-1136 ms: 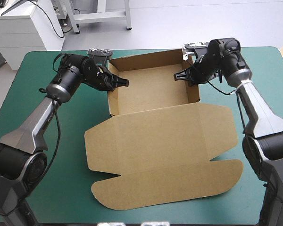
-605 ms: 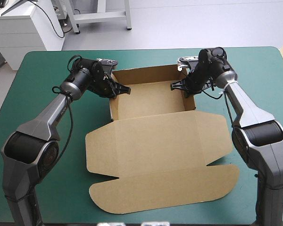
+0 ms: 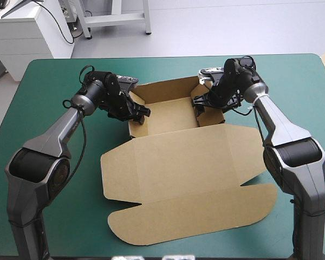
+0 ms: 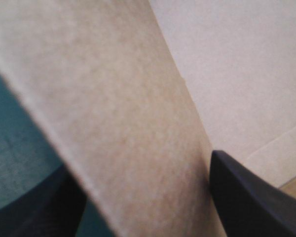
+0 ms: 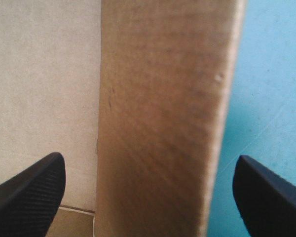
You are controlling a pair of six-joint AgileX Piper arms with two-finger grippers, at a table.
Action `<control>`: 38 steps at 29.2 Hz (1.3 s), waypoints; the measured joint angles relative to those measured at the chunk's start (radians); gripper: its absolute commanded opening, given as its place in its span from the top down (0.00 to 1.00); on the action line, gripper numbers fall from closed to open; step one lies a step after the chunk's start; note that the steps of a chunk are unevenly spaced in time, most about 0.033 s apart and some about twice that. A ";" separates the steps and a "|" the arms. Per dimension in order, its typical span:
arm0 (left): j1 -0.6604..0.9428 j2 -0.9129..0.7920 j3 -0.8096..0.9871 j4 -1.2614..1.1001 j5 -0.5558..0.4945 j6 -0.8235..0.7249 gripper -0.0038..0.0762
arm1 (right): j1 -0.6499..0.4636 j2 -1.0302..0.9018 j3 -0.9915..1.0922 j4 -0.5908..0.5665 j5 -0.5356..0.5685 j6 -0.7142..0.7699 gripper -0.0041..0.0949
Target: Fold the box
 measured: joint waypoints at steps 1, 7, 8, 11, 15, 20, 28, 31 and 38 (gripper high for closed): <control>0.010 0.000 -0.008 0.000 0.014 0.001 0.29 | -0.001 0.000 -0.009 -0.003 0.000 0.000 0.07; 0.019 -0.004 -0.109 0.009 0.083 0.001 0.29 | -0.001 -0.023 -0.066 -0.024 0.001 0.000 0.07; 0.019 -0.007 -0.130 0.013 0.097 0.001 0.29 | -0.001 -0.034 -0.073 -0.031 0.001 0.000 0.07; 0.019 -0.022 -0.214 0.042 0.124 0.001 0.29 | -0.002 -0.073 -0.096 -0.048 0.003 0.000 0.07; 0.020 -0.076 -0.290 0.045 0.130 0.001 0.30 | -0.002 -0.140 -0.102 -0.059 0.007 0.000 0.07; 0.020 -0.186 -0.300 0.028 0.142 0.004 0.53 | -0.002 -0.216 -0.105 -0.073 0.012 -0.001 0.07; 0.020 -0.429 -0.215 0.041 0.142 0.120 0.96 | -0.002 -0.270 -0.107 -0.080 0.013 -0.012 0.07; 0.020 -0.535 -0.132 0.070 0.142 0.155 0.96 | -0.002 -0.272 -0.107 -0.080 0.013 -0.016 0.07; 0.020 -0.776 0.220 0.120 0.142 0.166 0.96 | -0.002 -0.272 -0.107 -0.072 0.013 -0.038 0.07</control>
